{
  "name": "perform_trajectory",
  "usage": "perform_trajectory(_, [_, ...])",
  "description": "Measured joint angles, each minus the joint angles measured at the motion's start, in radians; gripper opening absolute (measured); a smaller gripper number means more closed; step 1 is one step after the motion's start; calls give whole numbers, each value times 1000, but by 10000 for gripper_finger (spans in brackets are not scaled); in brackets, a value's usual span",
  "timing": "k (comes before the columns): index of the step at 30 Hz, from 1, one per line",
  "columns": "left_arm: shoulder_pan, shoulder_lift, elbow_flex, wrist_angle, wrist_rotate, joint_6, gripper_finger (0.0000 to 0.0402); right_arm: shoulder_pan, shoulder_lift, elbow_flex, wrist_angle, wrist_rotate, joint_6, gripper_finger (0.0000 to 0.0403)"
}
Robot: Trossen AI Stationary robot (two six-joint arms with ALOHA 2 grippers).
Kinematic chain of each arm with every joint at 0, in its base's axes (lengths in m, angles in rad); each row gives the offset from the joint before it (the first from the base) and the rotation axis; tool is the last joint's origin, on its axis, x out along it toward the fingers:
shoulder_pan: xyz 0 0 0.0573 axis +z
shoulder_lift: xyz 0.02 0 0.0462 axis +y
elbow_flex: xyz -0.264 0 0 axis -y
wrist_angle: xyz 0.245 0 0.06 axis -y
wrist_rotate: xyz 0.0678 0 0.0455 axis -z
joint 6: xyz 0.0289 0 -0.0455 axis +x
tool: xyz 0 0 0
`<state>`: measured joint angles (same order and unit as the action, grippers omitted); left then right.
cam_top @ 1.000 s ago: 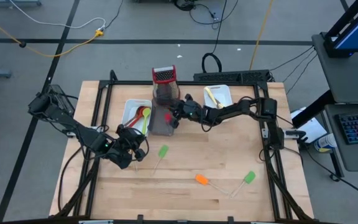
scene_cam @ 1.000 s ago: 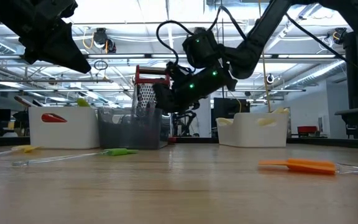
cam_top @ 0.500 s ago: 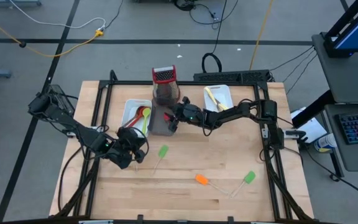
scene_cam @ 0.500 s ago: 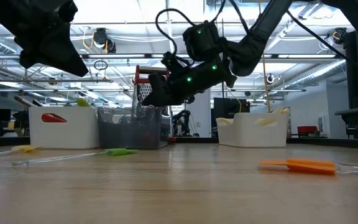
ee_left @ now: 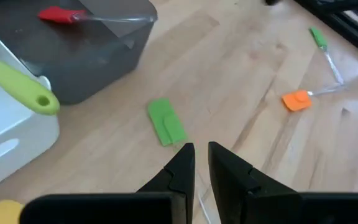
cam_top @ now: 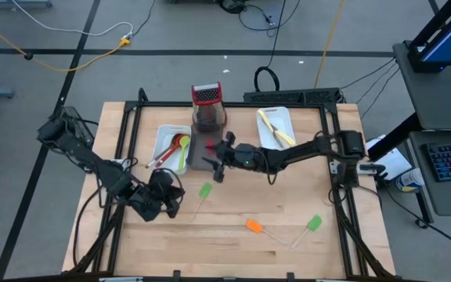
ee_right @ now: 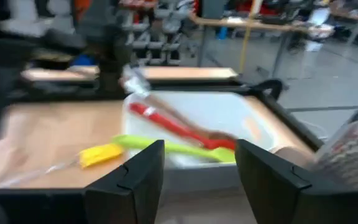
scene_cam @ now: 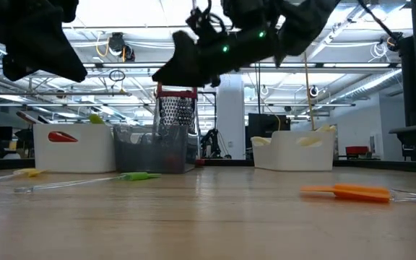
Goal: Pick & Place Kitchen Items
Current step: Put the orange spatula into the black bin
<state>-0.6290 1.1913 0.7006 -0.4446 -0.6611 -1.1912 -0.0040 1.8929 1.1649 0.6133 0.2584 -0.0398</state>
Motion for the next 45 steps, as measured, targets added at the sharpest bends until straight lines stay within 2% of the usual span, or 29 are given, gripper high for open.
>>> perform_trajectory(4, [-20, 67, 0, 59, -16, 30, 46, 63, -38, 0, -71, -1, -16, 190])
perform_trajectory(9, [-13, 172, 0, 214, 15, 103, 46, 155, -70, 0, -180, -2, -73, 192])
perform_trajectory(14, [20, 237, 0, 325, 84, 157, 46, 250, -73, 0, -241, -2, -78, 187])
perform_trajectory(22, [65, 303, 0, 329, 237, 187, 46, 382, -73, 0, -394, -2, -75, 182])
perform_trajectory(25, [80, 318, 0, 336, 252, 219, 47, 427, -73, 0, -454, -2, 12, 185])
perform_trajectory(31, [109, 328, 0, 343, 252, 228, 46, 506, -73, 0, -607, -3, 289, 195])
perform_trajectory(41, [126, 328, 0, 343, 252, 228, 47, 616, -73, 0, -914, 4, 667, 241])
perform_trajectory(45, [126, 328, 0, 343, 252, 228, 47, 649, -56, -1, -1015, 68, 763, 246])
